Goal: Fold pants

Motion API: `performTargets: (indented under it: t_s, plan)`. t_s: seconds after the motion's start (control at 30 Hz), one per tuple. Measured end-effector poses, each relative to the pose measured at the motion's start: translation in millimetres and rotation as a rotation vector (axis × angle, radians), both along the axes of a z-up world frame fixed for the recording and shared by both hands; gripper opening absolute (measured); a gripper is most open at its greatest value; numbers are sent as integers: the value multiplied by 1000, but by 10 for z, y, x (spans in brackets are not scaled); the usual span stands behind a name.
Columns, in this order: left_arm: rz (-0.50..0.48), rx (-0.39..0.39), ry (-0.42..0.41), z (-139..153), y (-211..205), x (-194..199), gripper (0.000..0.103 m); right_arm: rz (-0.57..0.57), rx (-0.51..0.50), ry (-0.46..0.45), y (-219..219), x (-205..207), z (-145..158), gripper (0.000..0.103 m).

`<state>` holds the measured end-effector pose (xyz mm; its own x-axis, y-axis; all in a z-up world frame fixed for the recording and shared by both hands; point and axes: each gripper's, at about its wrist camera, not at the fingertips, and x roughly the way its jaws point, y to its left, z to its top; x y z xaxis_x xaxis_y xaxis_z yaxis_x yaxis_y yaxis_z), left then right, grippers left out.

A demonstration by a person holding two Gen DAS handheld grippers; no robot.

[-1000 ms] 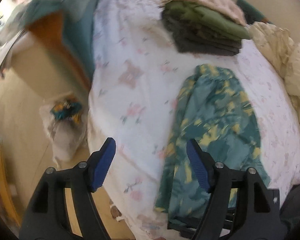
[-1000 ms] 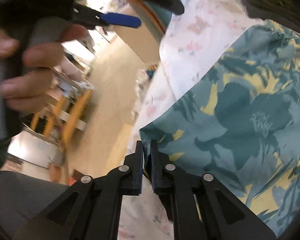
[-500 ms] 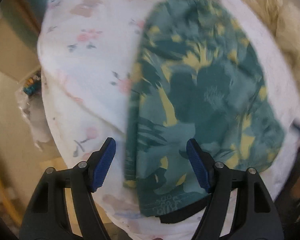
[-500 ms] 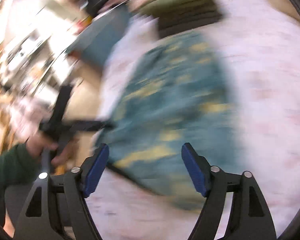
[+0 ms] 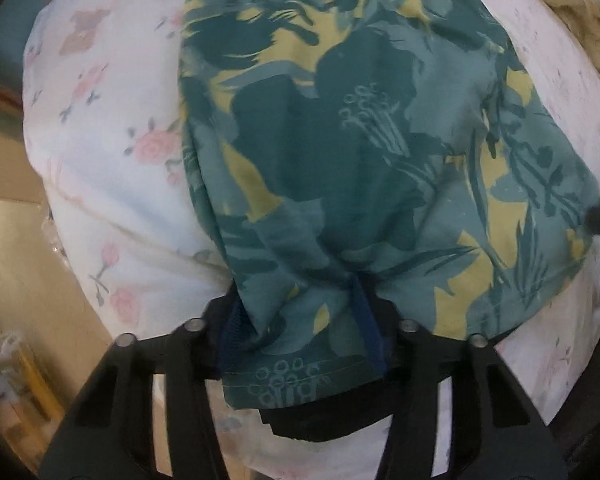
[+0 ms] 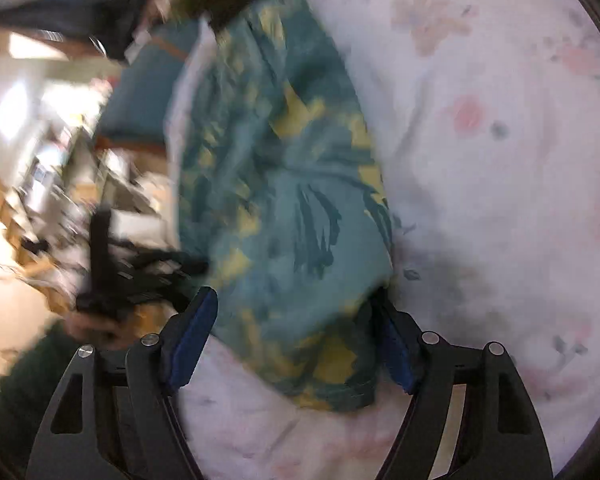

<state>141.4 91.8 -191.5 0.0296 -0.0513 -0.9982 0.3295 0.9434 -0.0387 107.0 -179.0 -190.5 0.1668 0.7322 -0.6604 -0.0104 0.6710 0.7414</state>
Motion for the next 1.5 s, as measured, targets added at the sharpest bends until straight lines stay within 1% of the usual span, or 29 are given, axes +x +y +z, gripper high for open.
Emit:
performTargets:
  t_s: [0.03, 0.07, 0.13, 0.17, 0.2, 0.23, 0.27, 0.3, 0.37, 0.47, 0.53, 0.57, 0.6, 0.67, 0.7, 0.77, 0.83, 0.87, 0.9, 0.97, 1.03, 1.1, 1.2, 1.27, 1.33, 1.37, 1.4, 1.43, 1.5]
  plan:
    - [37, -39, 32, 37, 20, 12, 8, -6, 0, -12, 37, 10, -10, 75]
    - [44, -36, 42, 70, -10, 10, 8, -20, 3, -25, 47, 9, 2, 56]
    - [14, 1, 32, 145, -131, -69, 7, -13, 19, -1, 114, 60, -27, 5]
    - [2, 11, 23, 227, -213, -114, 7, -13, 16, 6, 112, 61, -16, 5]
    - [-1, 9, -2, 362, -287, -147, 7, -10, 19, -19, 131, 75, 70, 4]
    - [4, -5, -32, 519, -343, -176, 7, -10, 14, -71, 120, 83, 232, 4]
    - [5, -38, -62, 720, -406, -219, 7, -10, 16, -94, 102, 86, 315, 4]
    - [11, -66, -97, 941, -470, -270, 7, -16, 29, -116, 36, 88, 489, 4]
    - [41, -148, -172, 1406, -552, -388, 7, -32, 54, -168, -136, 57, 846, 4]
    - [118, -321, -292, 2151, -536, -600, 7, -69, 103, -298, -510, -51, 1654, 4]
    - [163, -457, -381, 2652, -524, -751, 7, -82, 119, -351, -730, -110, 2054, 4]
    - [175, -506, -415, 2839, -524, -803, 7, -84, 142, -395, -844, -150, 2386, 4]
    - [190, -559, -450, 3053, -537, -868, 7, -83, 148, -429, -932, -203, 2590, 4]
    - [207, -635, -499, 3355, -532, -922, 7, -87, 136, -478, -1025, -254, 2994, 4]
    - [212, -659, -521, 3471, -525, -929, 7, -93, 119, -477, -1081, -243, 3178, 4]
    - [205, -666, -552, 3623, -540, -830, 7, -111, 106, -447, -1189, -213, 3364, 5]
    - [218, -653, -550, 3683, -631, -692, 7, -137, 71, -438, -1217, -70, 3514, 5]
    - [231, -647, -546, 3695, -628, -643, 7, -138, 66, -436, -1351, -102, 3518, 5]
    - [246, -641, -548, 3727, -648, -581, 7, -140, 53, -431, -1328, 32, 3542, 5]
    - [286, -642, -553, 3730, -642, -465, 7, -143, 56, -427, -1415, 81, 3547, 5]
    - [298, -646, -603, 3783, -605, -419, 7, -133, 46, -445, -1385, 149, 3599, 5]
    - [288, -651, -627, 3712, -543, -396, 7, -125, 48, -487, -1351, 169, 3648, 5]
    - [271, -615, -615, 3504, -545, -467, 7, -112, 42, -492, -1335, 91, 3604, 5]
    - [274, -594, -577, 3255, -559, -512, 8, -93, 15, -484, -1306, 31, 3465, 5]
    - [287, -569, -506, 2916, -601, -555, 8, -85, -6, -426, -1297, -20, 3113, 5]
    - [285, -535, -470, 2714, -642, -581, 8, -80, -18, -401, -1291, -30, 2985, 5]
    - [281, -503, -433, 2477, -690, -620, 8, -68, -38, -357, -1280, -55, 2735, 5]
    - [276, -476, -374, 2225, -742, -650, 8, -65, -57, -322, -1277, -76, 2524, 5]
    - [265, -413, -244, 1740, -828, -700, 8, -48, -111, -203, -1273, -147, 1949, 5]
